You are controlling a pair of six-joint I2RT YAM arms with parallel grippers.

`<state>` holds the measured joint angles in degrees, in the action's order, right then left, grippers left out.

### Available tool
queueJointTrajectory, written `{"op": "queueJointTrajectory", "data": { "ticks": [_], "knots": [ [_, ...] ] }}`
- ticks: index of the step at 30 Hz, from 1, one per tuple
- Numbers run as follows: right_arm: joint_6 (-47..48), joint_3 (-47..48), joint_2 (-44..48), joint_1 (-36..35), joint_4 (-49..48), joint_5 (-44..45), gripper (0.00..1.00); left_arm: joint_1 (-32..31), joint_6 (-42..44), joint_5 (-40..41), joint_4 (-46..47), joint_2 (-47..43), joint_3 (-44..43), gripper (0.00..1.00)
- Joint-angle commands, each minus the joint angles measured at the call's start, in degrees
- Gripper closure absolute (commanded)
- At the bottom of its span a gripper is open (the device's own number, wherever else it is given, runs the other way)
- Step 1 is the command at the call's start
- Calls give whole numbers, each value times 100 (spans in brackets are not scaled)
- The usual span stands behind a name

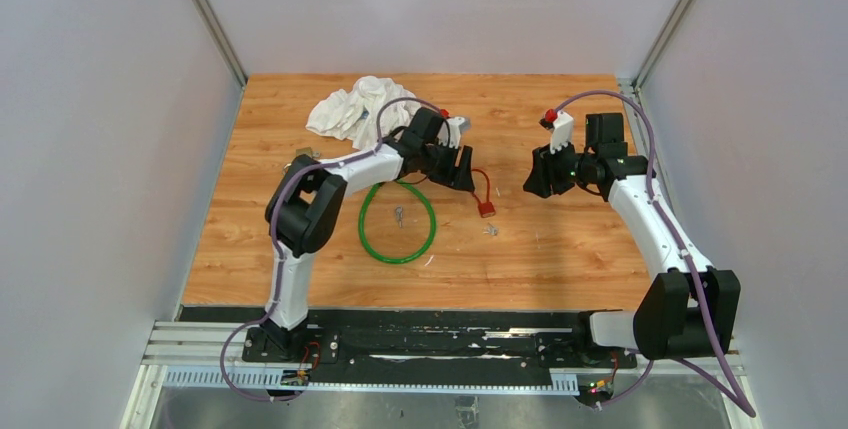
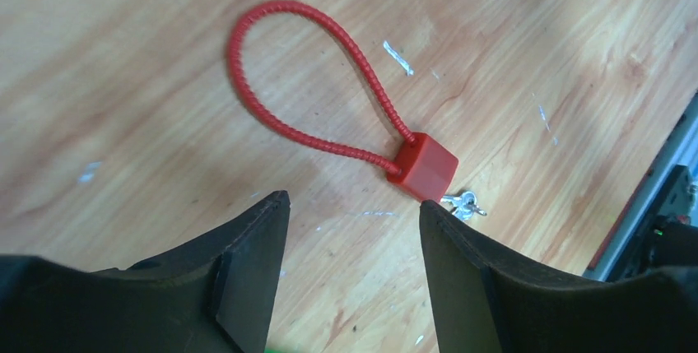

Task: Lock with the key
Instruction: Place the lock at the center of the board, then pick up the lock from the center of the board.

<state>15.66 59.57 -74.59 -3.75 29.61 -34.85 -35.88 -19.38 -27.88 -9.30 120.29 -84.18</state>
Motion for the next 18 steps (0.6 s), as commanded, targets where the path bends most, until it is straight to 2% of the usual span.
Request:
{"op": "queueJointTrajectory", "data": {
  "ticks": [1,6,8,14,18],
  "knots": [
    [114,-29,125,67,-51,50,55,70,1052,742,-241,-876,-11,36],
    [205,-91,335,63,-177,714,50,90,2280,1535,-216,-1753,471,34],
    [250,-176,494,61,-303,1119,28,105,2711,1834,-153,-2112,748,28],
    [299,-294,854,63,-551,1531,25,301,3416,2594,37,-3016,1459,11],
    [309,-312,959,67,-616,1730,24,561,3647,2845,21,-3496,1726,4]
  ]
}}
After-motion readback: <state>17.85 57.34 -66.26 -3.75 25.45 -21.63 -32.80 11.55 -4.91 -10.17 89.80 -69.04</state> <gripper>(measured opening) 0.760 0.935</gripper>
